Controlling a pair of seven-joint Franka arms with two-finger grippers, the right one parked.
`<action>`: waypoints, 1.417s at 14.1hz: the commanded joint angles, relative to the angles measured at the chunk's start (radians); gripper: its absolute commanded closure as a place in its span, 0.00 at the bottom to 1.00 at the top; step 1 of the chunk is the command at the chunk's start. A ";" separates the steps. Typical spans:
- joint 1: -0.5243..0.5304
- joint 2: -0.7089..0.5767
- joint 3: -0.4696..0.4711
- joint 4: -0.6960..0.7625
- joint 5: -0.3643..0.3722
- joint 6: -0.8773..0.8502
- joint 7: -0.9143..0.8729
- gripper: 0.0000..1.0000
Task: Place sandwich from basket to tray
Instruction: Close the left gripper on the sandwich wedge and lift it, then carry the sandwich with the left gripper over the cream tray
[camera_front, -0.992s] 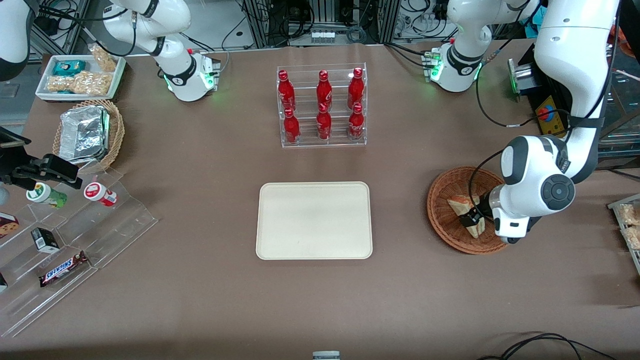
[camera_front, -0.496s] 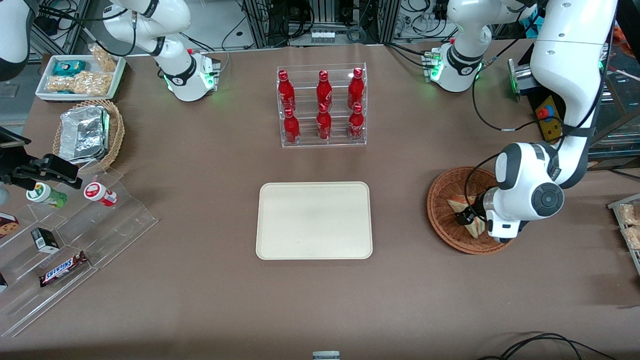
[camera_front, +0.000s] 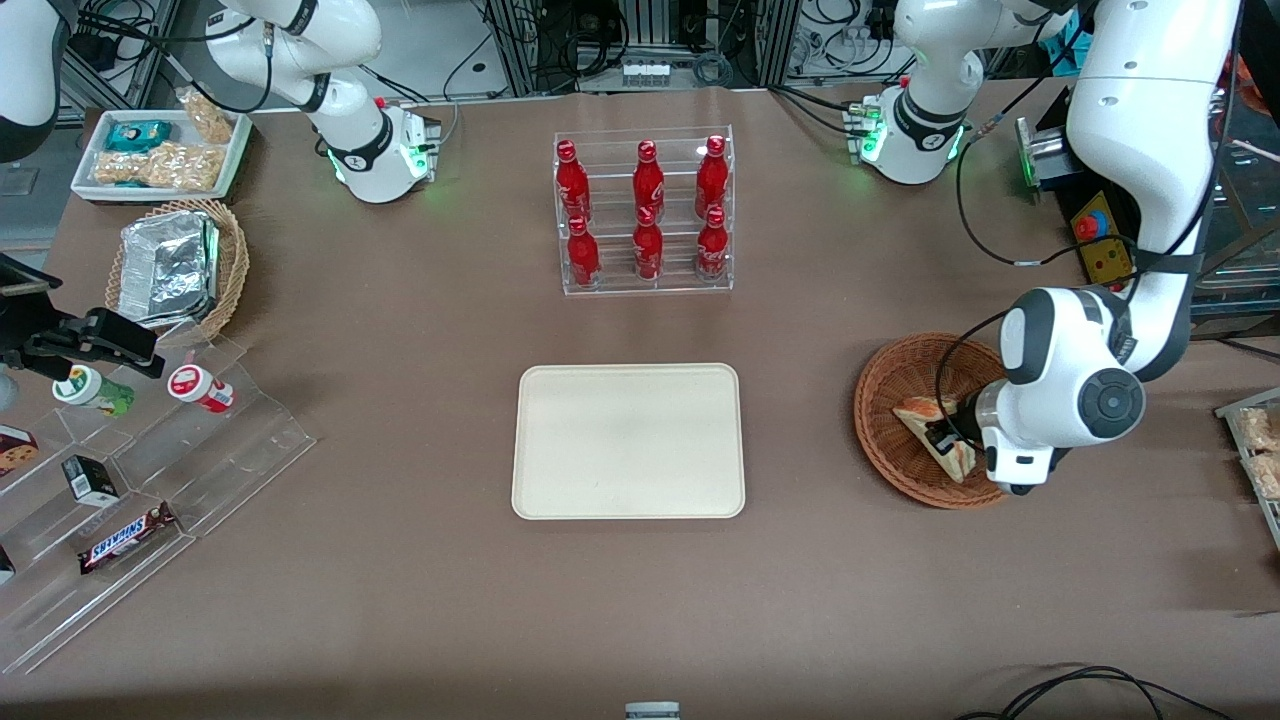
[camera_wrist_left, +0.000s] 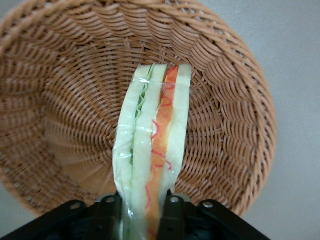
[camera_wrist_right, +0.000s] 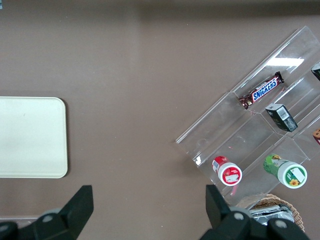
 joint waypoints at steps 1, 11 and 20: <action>-0.013 -0.016 -0.009 0.147 0.007 -0.184 -0.009 0.90; -0.384 0.057 -0.021 0.266 0.041 -0.202 -0.030 0.90; -0.620 0.281 -0.018 0.471 0.039 -0.052 -0.052 0.86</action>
